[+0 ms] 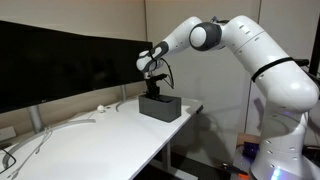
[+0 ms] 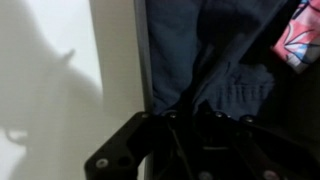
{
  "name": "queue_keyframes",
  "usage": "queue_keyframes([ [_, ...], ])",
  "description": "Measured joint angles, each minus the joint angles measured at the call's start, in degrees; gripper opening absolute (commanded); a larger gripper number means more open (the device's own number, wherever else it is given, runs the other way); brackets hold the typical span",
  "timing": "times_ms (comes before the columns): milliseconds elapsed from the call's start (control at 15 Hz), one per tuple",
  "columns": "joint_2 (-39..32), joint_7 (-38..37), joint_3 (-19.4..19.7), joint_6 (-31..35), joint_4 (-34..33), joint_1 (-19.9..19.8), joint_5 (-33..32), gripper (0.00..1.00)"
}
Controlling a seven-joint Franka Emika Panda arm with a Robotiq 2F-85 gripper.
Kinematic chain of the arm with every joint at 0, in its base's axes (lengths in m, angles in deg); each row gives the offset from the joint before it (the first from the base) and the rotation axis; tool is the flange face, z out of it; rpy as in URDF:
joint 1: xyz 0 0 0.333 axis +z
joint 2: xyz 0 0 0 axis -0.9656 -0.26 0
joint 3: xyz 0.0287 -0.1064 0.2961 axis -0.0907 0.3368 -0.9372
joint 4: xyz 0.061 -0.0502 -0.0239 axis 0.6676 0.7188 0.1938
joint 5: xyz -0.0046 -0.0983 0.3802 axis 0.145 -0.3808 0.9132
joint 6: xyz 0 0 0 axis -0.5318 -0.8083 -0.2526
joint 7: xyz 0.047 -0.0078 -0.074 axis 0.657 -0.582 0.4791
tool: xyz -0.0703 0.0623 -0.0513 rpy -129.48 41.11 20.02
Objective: Pick up the clothes from the box and put them on the table
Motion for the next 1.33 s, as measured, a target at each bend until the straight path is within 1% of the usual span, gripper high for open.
queue_keyframes([
  [333,0.49,-0.26,-0.69,0.0,0.15,1.41,0.03,0.12],
  [667,3.48,-1.71,-0.88,0.01,1.42,3.7,0.03,0.12],
  [867,5.92,-2.75,-0.89,0.01,2.64,4.64,0.03,0.07],
  [933,6.63,-3.19,-0.88,0.01,3.05,4.87,0.0,0.34],
  [1000,7.23,-3.8,-0.85,0.01,3.44,5.06,-0.1,0.34],
  [1067,7.61,-4.42,-0.77,0.01,3.81,5.22,-0.13,0.39],
  [1333,7.56,-6.64,-0.12,0.01,5.13,5.36,-0.53,0.65],
])
